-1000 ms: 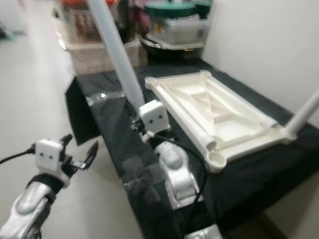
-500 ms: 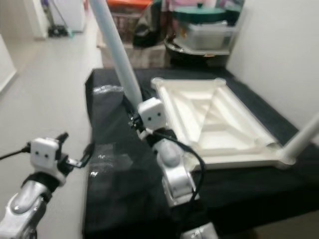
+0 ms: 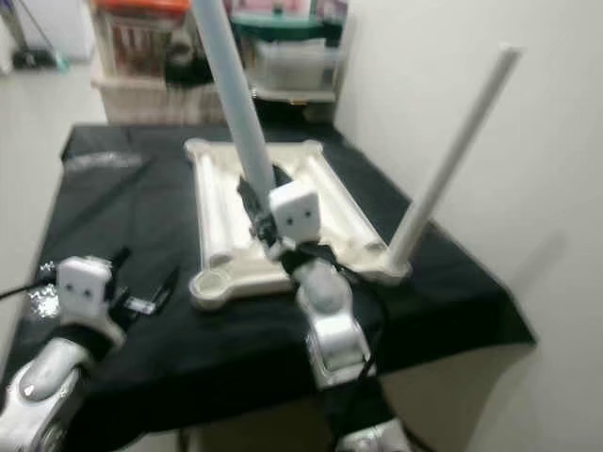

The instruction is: Building children table

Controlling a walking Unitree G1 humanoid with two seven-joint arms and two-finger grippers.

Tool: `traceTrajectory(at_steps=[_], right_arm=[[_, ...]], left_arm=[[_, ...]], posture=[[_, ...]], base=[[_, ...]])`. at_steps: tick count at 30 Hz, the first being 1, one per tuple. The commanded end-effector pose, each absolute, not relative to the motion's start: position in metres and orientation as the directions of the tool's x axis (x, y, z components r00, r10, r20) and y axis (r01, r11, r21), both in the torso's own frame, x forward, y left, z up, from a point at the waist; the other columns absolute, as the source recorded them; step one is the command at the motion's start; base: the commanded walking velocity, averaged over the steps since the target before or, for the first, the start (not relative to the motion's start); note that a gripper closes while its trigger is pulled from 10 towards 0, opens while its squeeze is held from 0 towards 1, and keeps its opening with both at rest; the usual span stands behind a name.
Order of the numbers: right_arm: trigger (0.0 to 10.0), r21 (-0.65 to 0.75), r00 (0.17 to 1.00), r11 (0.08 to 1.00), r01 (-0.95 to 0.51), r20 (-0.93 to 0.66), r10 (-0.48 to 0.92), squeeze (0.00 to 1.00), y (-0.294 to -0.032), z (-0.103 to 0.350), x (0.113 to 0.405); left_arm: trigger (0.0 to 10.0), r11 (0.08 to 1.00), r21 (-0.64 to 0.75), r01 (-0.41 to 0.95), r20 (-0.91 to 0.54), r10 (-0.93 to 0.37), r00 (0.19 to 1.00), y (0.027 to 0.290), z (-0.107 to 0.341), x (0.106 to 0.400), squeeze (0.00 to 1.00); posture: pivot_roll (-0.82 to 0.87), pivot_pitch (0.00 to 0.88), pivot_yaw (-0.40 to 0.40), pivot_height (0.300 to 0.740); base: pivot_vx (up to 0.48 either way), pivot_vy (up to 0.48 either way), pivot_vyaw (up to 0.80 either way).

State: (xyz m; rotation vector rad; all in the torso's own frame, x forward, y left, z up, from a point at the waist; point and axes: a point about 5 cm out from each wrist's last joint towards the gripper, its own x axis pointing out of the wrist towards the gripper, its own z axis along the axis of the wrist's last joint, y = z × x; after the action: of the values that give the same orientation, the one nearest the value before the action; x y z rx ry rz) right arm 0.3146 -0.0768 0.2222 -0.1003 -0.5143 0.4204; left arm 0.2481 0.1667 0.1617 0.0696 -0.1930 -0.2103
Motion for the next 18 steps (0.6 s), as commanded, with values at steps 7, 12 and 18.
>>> traceTrajectory(at_steps=[7,12,18], right_arm=[[0.0,-0.215,0.79,0.902,-0.375,0.435,0.432,0.0,-0.083,0.218,0.314],[0.0,-0.266,0.791,0.887,-0.377,0.406,0.458,0.0,-0.083,0.212,0.314],[0.0,-0.263,0.786,0.88,-0.396,0.397,0.473,0.0,-0.082,0.21,0.313]], left_arm=[[10.0,0.974,0.068,0.216,0.173,-0.225,0.959,0.162,0.159,0.25,0.0],[10.0,0.974,0.064,0.216,0.17,-0.224,0.96,0.162,0.159,0.251,0.0],[10.0,0.978,0.034,0.208,0.181,-0.21,0.961,0.163,0.161,0.253,0.0]], posture=[[0.05,0.0,-0.079,0.74],[0.05,0.0,-0.078,0.74],[0.05,0.0,-0.077,0.74]], base=[[0.0,0.0,0.08],[0.0,0.0,0.76],[0.0,0.0,0.8]])
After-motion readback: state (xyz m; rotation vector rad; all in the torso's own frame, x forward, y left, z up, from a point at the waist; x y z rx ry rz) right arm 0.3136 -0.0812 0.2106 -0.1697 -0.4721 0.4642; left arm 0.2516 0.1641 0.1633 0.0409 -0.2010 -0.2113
